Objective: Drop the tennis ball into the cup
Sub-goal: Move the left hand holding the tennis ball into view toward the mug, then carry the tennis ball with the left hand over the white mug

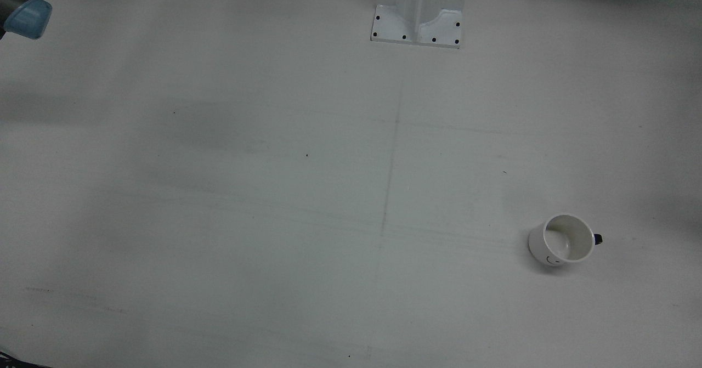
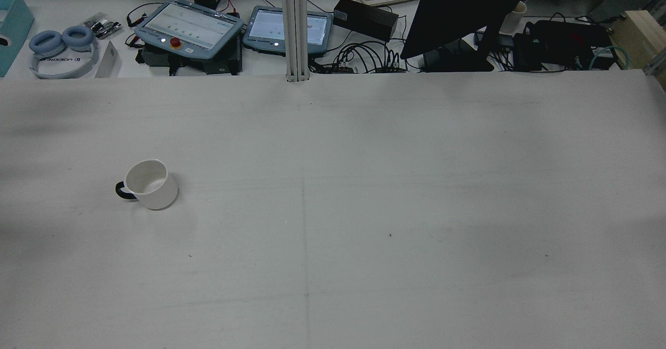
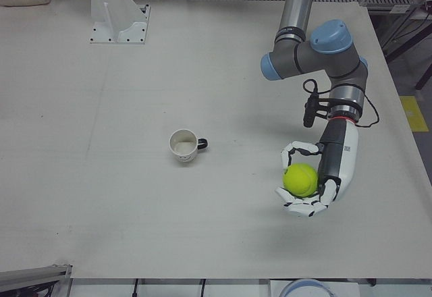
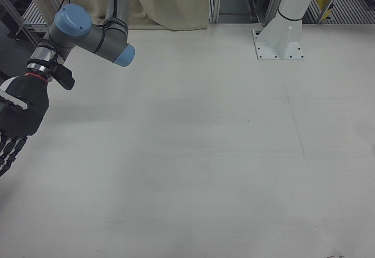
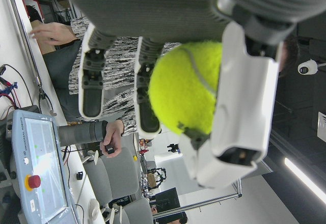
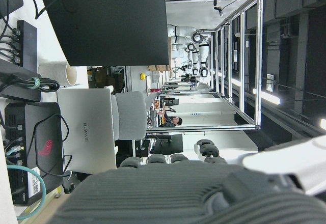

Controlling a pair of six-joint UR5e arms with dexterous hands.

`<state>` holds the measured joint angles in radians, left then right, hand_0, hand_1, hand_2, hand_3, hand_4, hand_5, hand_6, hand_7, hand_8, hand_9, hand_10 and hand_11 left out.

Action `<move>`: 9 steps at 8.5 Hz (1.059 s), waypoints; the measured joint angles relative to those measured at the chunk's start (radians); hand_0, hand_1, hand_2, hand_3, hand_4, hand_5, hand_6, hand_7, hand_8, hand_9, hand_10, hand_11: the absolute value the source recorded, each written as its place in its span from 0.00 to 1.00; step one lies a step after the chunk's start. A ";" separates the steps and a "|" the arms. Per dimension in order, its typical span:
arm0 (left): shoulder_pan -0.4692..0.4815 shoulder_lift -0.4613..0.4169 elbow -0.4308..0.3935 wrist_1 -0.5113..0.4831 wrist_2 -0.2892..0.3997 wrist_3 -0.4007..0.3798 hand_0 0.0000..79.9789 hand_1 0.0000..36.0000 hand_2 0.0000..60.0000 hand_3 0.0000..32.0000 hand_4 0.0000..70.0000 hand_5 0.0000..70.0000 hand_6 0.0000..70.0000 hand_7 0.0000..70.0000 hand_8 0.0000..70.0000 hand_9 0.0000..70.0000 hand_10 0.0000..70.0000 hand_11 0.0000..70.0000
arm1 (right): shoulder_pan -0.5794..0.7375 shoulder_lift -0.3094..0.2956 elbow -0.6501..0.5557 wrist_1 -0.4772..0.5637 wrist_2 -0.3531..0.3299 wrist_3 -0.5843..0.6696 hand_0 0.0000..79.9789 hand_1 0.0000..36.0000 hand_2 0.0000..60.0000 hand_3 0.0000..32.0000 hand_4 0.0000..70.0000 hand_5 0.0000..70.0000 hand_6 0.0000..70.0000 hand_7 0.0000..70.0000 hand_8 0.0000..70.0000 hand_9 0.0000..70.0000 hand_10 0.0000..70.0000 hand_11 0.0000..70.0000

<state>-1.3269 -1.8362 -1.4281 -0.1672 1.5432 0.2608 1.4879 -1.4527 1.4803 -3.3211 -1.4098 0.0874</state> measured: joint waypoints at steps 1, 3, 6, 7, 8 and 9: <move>0.000 0.000 0.000 0.000 0.000 0.000 1.00 1.00 1.00 1.00 0.20 0.46 1.00 1.00 0.70 0.64 0.35 0.55 | 0.000 0.000 0.000 0.000 0.000 0.000 0.00 0.00 0.00 0.00 0.00 0.00 0.00 0.00 0.00 0.00 0.00 0.00; 0.009 0.003 -0.053 0.000 0.001 0.001 1.00 1.00 1.00 1.00 0.26 0.43 0.96 1.00 0.69 0.65 0.35 0.55 | 0.000 0.000 0.000 0.000 0.000 0.000 0.00 0.00 0.00 0.00 0.00 0.00 0.00 0.00 0.00 0.00 0.00 0.00; 0.145 0.007 -0.177 0.019 0.004 0.016 1.00 1.00 1.00 1.00 0.18 0.48 1.00 0.94 0.71 0.62 0.33 0.52 | 0.000 0.000 0.000 0.000 0.000 0.000 0.00 0.00 0.00 0.00 0.00 0.00 0.00 0.00 0.00 0.00 0.00 0.00; 0.197 0.008 -0.199 0.023 0.009 0.035 1.00 1.00 1.00 1.00 0.16 0.49 1.00 0.92 0.71 0.62 0.33 0.52 | 0.000 0.000 0.001 0.000 0.000 0.000 0.00 0.00 0.00 0.00 0.00 0.00 0.00 0.00 0.00 0.00 0.00 0.00; 0.241 0.010 -0.213 0.025 0.013 0.055 1.00 1.00 1.00 1.00 0.13 0.49 1.00 0.89 0.71 0.62 0.32 0.52 | 0.000 0.000 0.001 0.000 0.000 0.000 0.00 0.00 0.00 0.00 0.00 0.00 0.00 0.00 0.00 0.00 0.00 0.00; 0.282 0.019 -0.221 0.025 0.016 0.069 1.00 1.00 1.00 1.00 0.10 0.48 1.00 0.88 0.71 0.61 0.33 0.52 | 0.000 0.000 0.001 0.000 0.000 0.000 0.00 0.00 0.00 0.00 0.00 0.00 0.00 0.00 0.00 0.00 0.00 0.00</move>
<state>-1.0453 -1.8176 -1.6492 -0.1418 1.5588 0.3300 1.4880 -1.4527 1.4815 -3.3211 -1.4097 0.0874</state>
